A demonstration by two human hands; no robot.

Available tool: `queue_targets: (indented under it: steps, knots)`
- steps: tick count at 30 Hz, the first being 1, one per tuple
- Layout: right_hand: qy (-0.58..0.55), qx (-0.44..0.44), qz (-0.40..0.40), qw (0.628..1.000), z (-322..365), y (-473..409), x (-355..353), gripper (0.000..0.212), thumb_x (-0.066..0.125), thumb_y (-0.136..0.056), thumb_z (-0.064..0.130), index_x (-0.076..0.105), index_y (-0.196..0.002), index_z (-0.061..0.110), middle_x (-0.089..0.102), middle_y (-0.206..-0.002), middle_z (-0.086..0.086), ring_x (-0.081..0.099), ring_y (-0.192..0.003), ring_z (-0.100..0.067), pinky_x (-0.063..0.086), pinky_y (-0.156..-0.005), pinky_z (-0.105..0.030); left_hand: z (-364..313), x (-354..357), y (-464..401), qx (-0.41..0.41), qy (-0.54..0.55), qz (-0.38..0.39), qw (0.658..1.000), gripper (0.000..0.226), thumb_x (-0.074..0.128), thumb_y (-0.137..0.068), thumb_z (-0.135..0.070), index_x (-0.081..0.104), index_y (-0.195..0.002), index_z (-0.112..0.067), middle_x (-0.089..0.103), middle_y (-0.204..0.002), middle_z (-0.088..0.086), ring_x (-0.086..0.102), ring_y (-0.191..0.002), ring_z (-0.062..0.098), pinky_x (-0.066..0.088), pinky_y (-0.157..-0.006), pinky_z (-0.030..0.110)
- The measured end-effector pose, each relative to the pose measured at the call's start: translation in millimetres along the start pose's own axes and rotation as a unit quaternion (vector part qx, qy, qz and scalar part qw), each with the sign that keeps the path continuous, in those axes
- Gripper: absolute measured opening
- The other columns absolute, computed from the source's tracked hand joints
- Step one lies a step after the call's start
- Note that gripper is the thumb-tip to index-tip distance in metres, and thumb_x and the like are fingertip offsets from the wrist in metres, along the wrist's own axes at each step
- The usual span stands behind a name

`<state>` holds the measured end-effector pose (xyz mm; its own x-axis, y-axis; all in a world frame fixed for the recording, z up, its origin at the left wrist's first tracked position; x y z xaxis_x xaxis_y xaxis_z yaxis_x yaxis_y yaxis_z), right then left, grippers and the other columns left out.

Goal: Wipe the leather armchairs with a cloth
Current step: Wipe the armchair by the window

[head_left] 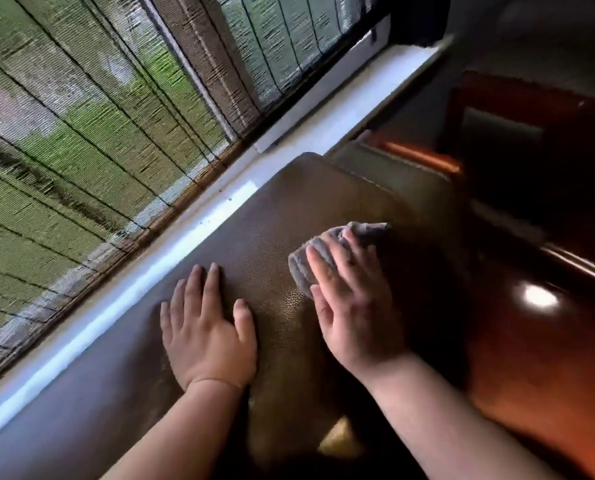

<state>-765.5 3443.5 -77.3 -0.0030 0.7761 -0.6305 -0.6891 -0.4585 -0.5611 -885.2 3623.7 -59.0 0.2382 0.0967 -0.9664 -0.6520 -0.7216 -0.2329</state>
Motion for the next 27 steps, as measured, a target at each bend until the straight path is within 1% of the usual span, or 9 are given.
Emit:
queue_targets:
  steps: [2,6,11,12,14,16,17,22,27]
  knots:
    - [0.026,0.019,-0.026,0.999,-37.4,-5.5,-8.9,0.045,0.047,-0.106,0.023,0.056,-0.147,0.008,0.047,-0.157,-0.016,0.033,-0.152,-0.039,0.023,-0.125,-0.054,2.4,-0.5,-0.2,0.001,0.003,-0.006,1.000,0.081,0.022,-0.089,-0.060,0.041,-0.161,-0.028,0.036,-0.170,0.001,0.025,-0.158,0.025,0.008,-0.131,0.046]
    - [-0.084,0.292,-0.114,0.946,-98.0,4.1,-20.8,0.051,0.049,-0.104,0.001,0.037,-0.152,-0.011,0.034,-0.159,-0.031,0.030,-0.151,-0.048,0.019,-0.128,-0.051,1.1,-0.8,0.8,0.011,0.004,-0.017,1.000,0.080,0.020,-0.090,-0.061,0.040,-0.162,-0.031,0.035,-0.170,0.000,0.024,-0.158,0.024,0.005,-0.131,0.045]
    - [-0.145,0.233,-0.054,0.960,36.2,98.4,26.8,0.066,0.043,-0.106,0.022,0.018,-0.161,-0.004,-0.002,-0.168,-0.031,-0.004,-0.158,-0.047,0.015,-0.124,-0.064,-2.7,-2.9,3.4,0.032,-0.006,-0.006,0.999,0.075,0.018,-0.092,-0.061,0.039,-0.161,-0.039,0.028,-0.172,-0.002,0.020,-0.159,0.026,0.013,-0.130,0.053]
    - [-0.169,0.238,-0.014,0.956,57.1,113.1,32.9,0.070,0.039,-0.106,0.032,0.011,-0.164,0.003,-0.010,-0.170,-0.026,-0.012,-0.158,-0.043,0.012,-0.125,-0.063,-11.1,-6.7,5.1,0.067,-0.019,0.006,0.998,0.074,0.019,-0.093,-0.059,0.038,-0.162,-0.040,0.024,-0.174,-0.001,0.017,-0.160,0.028,0.012,-0.130,0.055]
    - [-0.171,0.250,0.033,0.952,62.1,121.0,33.4,0.071,0.033,-0.105,0.042,0.003,-0.164,0.015,-0.018,-0.170,-0.020,-0.021,-0.157,-0.037,0.006,-0.127,-0.059,-50.6,-7.9,16.1,0.274,-0.074,0.040,0.958,0.069,0.026,-0.098,-0.055,0.035,-0.164,-0.039,0.021,-0.175,0.002,0.016,-0.161,0.034,0.012,-0.129,0.062]
    - [-0.143,0.245,0.035,0.958,24.9,100.1,21.5,0.064,0.034,-0.108,0.043,0.003,-0.163,0.030,-0.017,-0.171,-0.013,-0.021,-0.158,-0.032,-0.002,-0.128,-0.053,-83.7,2.3,33.3,0.483,-0.117,0.063,0.866,0.065,0.035,-0.102,-0.052,0.034,-0.165,-0.035,0.023,-0.174,0.001,0.022,-0.160,0.035,0.021,-0.124,0.070]
    - [-0.129,0.251,0.021,0.959,-4.3,85.1,13.8,0.062,0.035,-0.110,0.041,0.006,-0.164,0.034,-0.013,-0.173,-0.008,-0.018,-0.159,-0.029,-0.004,-0.129,-0.049,-90.5,6.5,34.3,0.515,-0.117,0.065,0.847,0.065,0.037,-0.102,-0.051,0.032,-0.165,-0.035,0.022,-0.175,-0.001,0.022,-0.161,0.034,0.026,-0.122,0.070]
    - [-0.183,0.445,-0.070,0.874,-117.5,74.1,18.7,0.055,0.030,-0.114,0.030,0.019,-0.165,0.015,0.007,-0.173,-0.015,0.000,-0.161,-0.031,0.002,-0.129,-0.040,-81.4,17.6,25.3,0.505,-0.099,0.012,0.857,0.073,0.040,-0.095,-0.049,0.026,-0.166,-0.037,0.015,-0.177,-0.004,0.015,-0.163,0.028,0.021,-0.126,0.064]
    - [-0.259,0.409,-0.201,0.852,10.2,121.9,52.6,0.067,0.035,-0.108,0.043,0.023,-0.161,0.003,0.018,-0.171,-0.015,0.013,-0.160,-0.027,0.019,-0.129,-0.043,-84.2,13.2,29.0,0.505,-0.078,0.011,0.860,0.073,0.042,-0.094,-0.050,0.032,-0.165,-0.034,0.018,-0.176,-0.003,0.017,-0.162,0.030,0.019,-0.127,0.061]
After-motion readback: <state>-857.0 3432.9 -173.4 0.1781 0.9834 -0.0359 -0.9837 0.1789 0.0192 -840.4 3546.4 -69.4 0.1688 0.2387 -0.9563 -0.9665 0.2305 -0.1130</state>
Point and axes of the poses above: each hand's wrist, its own y-axis away from the middle knuckle, its own x-axis out of the palm, z = x × y, the point moved 8 cm from there along -y, towards the middle knuckle
